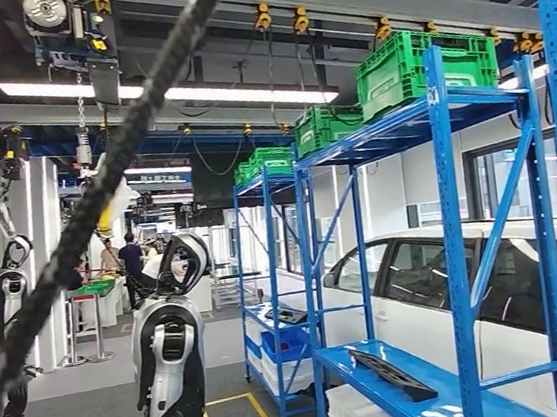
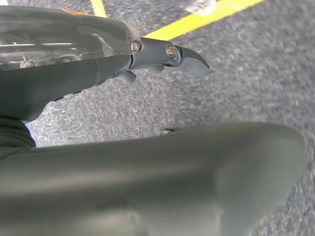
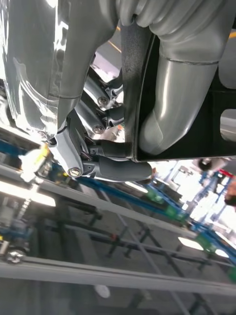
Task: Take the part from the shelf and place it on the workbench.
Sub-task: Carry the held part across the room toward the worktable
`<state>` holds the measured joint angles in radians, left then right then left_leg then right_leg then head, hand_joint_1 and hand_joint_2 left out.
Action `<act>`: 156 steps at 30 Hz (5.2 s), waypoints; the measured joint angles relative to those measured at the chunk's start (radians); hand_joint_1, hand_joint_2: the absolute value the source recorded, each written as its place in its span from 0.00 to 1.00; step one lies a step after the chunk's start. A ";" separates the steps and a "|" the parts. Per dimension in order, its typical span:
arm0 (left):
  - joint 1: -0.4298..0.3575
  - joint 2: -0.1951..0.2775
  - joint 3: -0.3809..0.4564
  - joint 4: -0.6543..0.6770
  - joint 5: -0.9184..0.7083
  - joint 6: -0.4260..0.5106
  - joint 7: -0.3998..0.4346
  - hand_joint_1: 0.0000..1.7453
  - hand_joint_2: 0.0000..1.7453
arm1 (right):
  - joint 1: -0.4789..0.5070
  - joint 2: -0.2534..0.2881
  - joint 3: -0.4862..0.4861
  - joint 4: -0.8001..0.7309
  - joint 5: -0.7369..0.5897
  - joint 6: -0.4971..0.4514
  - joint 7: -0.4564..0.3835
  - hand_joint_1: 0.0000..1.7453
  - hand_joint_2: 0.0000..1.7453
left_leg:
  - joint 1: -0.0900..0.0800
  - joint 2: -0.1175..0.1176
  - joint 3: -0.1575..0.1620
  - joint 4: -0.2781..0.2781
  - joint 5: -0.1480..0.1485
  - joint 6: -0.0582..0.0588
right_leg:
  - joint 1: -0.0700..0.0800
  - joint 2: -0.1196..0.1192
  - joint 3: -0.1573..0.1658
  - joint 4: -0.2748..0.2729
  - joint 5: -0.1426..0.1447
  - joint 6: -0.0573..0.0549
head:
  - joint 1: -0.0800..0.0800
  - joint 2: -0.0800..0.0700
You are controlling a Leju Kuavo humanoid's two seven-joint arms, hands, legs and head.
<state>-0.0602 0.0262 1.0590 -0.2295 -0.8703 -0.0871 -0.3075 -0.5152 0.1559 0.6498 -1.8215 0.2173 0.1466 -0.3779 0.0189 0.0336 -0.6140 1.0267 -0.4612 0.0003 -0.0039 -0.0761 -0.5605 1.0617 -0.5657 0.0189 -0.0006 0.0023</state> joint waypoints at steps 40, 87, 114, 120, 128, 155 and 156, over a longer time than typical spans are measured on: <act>0.001 -0.047 0.037 -0.001 -0.007 0.000 -0.002 0.00 0.00 | -0.006 0.040 -0.023 0.099 -0.015 -0.004 0.026 1.00 1.00 | -0.013 -0.119 -0.001 0.000 0.009 0.015 | -0.003 0.145 -0.018 0.003 0.053 -0.024 | 0.000 0.000; -0.001 -0.059 0.058 -0.003 -0.053 -0.031 -0.038 0.00 0.00 | -0.026 0.051 -0.137 0.226 0.060 -0.044 0.015 1.00 1.00 | 0.007 0.026 -0.019 0.009 0.019 -0.033 | -0.005 -0.002 0.016 -0.052 0.054 -0.004 | 0.003 0.000; 0.004 -0.056 0.081 -0.006 -0.056 -0.049 -0.059 0.00 0.00 | -0.019 0.063 -0.154 0.229 0.049 -0.041 0.008 1.00 1.00 | 0.017 -0.027 -0.108 0.182 -0.036 -0.045 | 0.000 0.021 0.017 -0.071 0.070 -0.032 | 0.004 0.000; -0.001 -0.055 0.082 -0.006 -0.063 -0.045 -0.062 0.00 0.00 | -0.021 0.065 -0.153 0.224 0.047 -0.038 0.006 1.00 1.00 | 0.008 0.016 -0.034 0.023 0.011 -0.013 | 0.001 -0.029 0.026 -0.051 0.040 0.006 | 0.002 0.000; 0.000 -0.050 0.086 -0.007 -0.066 -0.044 -0.066 0.00 0.00 | -0.009 0.056 -0.155 0.218 0.039 -0.036 0.004 1.00 1.00 | -0.011 -0.080 -0.029 0.021 0.011 0.022 | 0.002 0.075 -0.126 0.233 -0.065 -0.013 | 0.002 0.000; 0.005 -0.043 0.105 -0.007 -0.072 -0.062 -0.057 0.00 0.00 | -0.006 0.064 -0.155 0.228 0.013 -0.022 0.005 1.00 1.00 | 0.007 -0.039 -0.010 0.020 -0.005 0.014 | -0.006 0.065 -0.080 0.121 -0.030 0.006 | 0.001 0.000; 0.005 -0.042 0.105 -0.007 -0.072 -0.062 -0.057 0.00 0.00 | -0.004 0.064 -0.155 0.228 0.013 -0.022 0.005 1.00 1.00 | 0.003 -0.039 -0.011 0.020 -0.005 0.017 | -0.005 0.066 -0.113 0.191 -0.057 0.004 | 0.001 0.000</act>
<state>-0.0549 -0.0160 1.1639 -0.2365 -0.9426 -0.1488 -0.3649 -0.5196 0.2195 0.4949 -1.5937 0.2301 0.1242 -0.3731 0.0216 -0.0054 -0.6246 1.0464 -0.4666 0.0169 -0.0090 -0.0101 -0.6738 1.2531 -0.6231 0.0230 0.0004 0.0023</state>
